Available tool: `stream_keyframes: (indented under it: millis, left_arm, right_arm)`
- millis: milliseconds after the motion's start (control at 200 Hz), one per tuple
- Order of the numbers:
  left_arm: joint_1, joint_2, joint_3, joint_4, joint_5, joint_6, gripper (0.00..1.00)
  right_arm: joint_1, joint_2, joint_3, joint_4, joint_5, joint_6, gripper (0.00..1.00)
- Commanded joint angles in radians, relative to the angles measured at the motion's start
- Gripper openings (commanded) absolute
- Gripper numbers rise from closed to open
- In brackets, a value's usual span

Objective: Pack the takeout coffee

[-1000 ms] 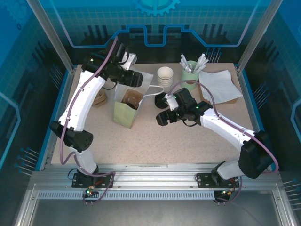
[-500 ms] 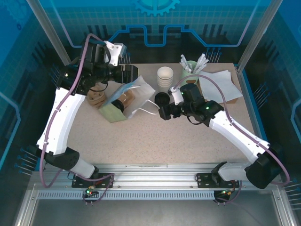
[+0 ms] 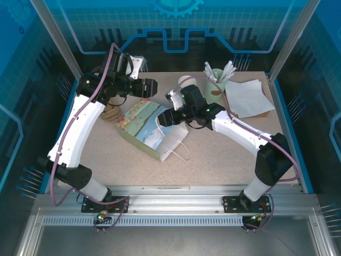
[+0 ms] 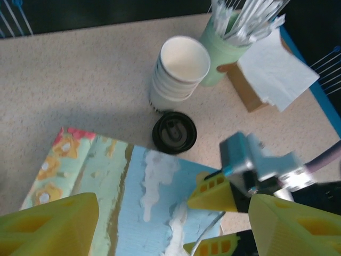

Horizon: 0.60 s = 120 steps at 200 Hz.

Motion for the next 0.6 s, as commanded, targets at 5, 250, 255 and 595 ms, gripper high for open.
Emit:
stream_keyframes:
  millis: [5,250,255,595]
  left_arm:
    - [0.012,-0.076,-0.118,0.018,-0.018,-0.036,0.76]
    - [0.030,-0.251,-0.381,0.099,0.058,-0.069,0.76]
    - [0.031,-0.256,-0.386,0.100,0.059,-0.069,0.76]
    - [0.052,-0.386,-0.550,0.124,-0.025,-0.029,0.77]
  right_arm:
    - [0.011,0.015,0.085,0.083,-0.057,0.038,0.55]
    - [0.010,0.098,0.200,0.107,-0.060,0.105,0.47]
    - [0.010,0.100,0.203,0.107,-0.059,0.106,0.47]
    - [0.017,0.222,0.403,0.059,-0.045,0.148,0.37]
